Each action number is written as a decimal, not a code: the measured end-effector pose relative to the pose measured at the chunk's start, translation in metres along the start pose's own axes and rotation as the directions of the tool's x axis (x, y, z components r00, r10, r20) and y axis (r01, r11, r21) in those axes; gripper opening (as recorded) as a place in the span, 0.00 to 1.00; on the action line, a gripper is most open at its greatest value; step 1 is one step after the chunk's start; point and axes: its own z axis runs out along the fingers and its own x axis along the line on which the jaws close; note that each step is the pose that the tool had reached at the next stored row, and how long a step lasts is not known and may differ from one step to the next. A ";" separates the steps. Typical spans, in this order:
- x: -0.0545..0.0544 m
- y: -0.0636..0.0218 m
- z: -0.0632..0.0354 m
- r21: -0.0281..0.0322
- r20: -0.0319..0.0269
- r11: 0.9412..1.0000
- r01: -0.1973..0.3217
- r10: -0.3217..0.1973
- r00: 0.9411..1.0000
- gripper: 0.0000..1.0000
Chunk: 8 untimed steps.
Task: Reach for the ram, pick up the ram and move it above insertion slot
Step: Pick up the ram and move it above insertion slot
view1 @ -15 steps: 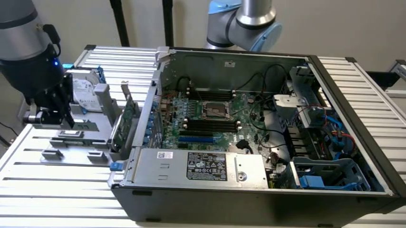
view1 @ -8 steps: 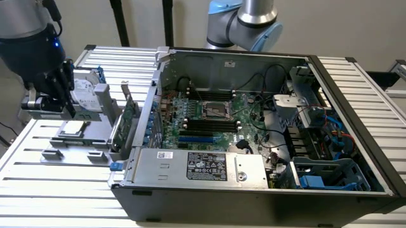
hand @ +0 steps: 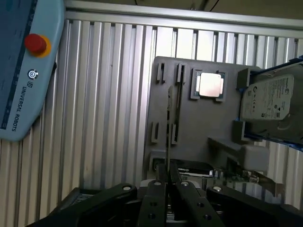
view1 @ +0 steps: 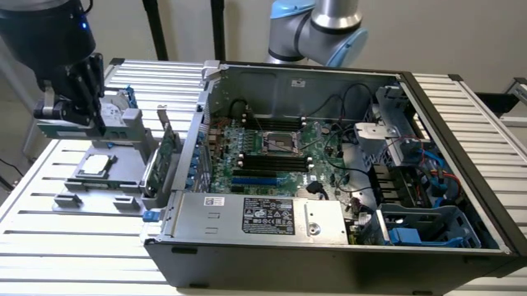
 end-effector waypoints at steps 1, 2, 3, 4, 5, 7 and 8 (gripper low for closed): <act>0.000 -0.0031 -0.0045 -0.001 0.000 1.000 0.001 -0.001 1.000 0.14; 0.000 -0.0066 -0.0095 -0.002 0.001 1.000 0.002 -0.002 1.000 0.14; 0.000 -0.0099 -0.0138 -0.003 0.001 1.000 0.003 -0.003 1.000 0.14; 0.001 -0.0133 -0.0180 -0.004 0.001 1.000 0.004 -0.004 1.000 0.14; 0.001 -0.0168 -0.0220 -0.005 0.001 1.000 0.005 -0.005 1.000 0.14; 0.001 -0.0248 -0.0274 -0.007 0.002 1.000 0.006 -0.006 1.000 0.14; 0.001 -0.0293 -0.0285 -0.007 0.004 1.000 0.006 -0.006 1.000 0.14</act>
